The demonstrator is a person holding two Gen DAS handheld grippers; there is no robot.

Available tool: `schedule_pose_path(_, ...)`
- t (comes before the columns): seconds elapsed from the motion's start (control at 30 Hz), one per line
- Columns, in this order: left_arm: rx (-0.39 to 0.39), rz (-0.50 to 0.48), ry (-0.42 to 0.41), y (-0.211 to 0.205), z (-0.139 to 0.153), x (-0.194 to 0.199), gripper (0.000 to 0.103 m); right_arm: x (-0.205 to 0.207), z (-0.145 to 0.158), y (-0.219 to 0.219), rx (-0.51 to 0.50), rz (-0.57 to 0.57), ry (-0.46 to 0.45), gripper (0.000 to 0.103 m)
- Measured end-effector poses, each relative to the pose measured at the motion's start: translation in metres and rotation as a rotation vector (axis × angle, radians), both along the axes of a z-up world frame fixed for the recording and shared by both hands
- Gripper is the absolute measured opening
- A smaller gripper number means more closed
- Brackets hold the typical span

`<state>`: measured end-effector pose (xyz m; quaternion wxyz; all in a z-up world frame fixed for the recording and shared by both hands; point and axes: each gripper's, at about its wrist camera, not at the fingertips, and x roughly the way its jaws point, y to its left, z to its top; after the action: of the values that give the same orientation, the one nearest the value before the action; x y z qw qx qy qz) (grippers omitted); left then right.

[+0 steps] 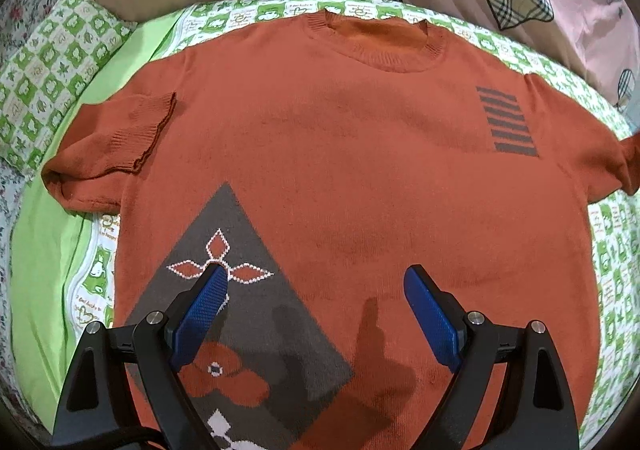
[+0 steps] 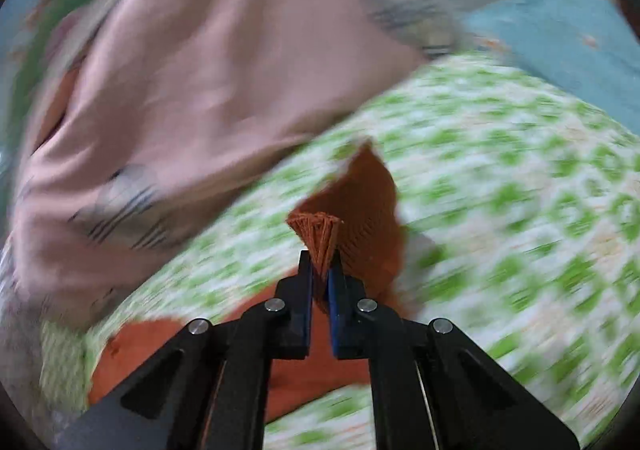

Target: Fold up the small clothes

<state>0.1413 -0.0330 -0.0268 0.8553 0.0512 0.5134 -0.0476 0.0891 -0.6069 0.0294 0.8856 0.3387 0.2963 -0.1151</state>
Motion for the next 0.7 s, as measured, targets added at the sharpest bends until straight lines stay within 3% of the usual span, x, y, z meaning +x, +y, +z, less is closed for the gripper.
schedule_pose_path(0.17,-0.054,-0.005,0.008,0.021,0.006,0.003,0.091,0.025,0.018,0.135,0.094,0.261,-0.073,0.007)
schedule_pose_path(0.37,-0.154,-0.045,0.001,0.068,0.021,0.007,0.091,0.067,-0.011,0.293,0.264,0.474,-0.054,0.007)
schedule_pose_path(0.47,-0.223,-0.065,0.008,0.096,0.025,0.009,0.091,0.084,-0.023,0.369,0.298,0.572,-0.017,0.007)
schedule_pose_path(0.63,-0.31,-0.112,0.026,0.128,0.026,0.018,0.091,0.104,-0.049,0.465,0.32,0.69,0.058,0.007)
schedule_pose_path(0.7,-0.338,-0.126,0.04,0.135,0.023,0.025,0.091,0.107,-0.058,0.477,0.316,0.701,0.079,0.007)
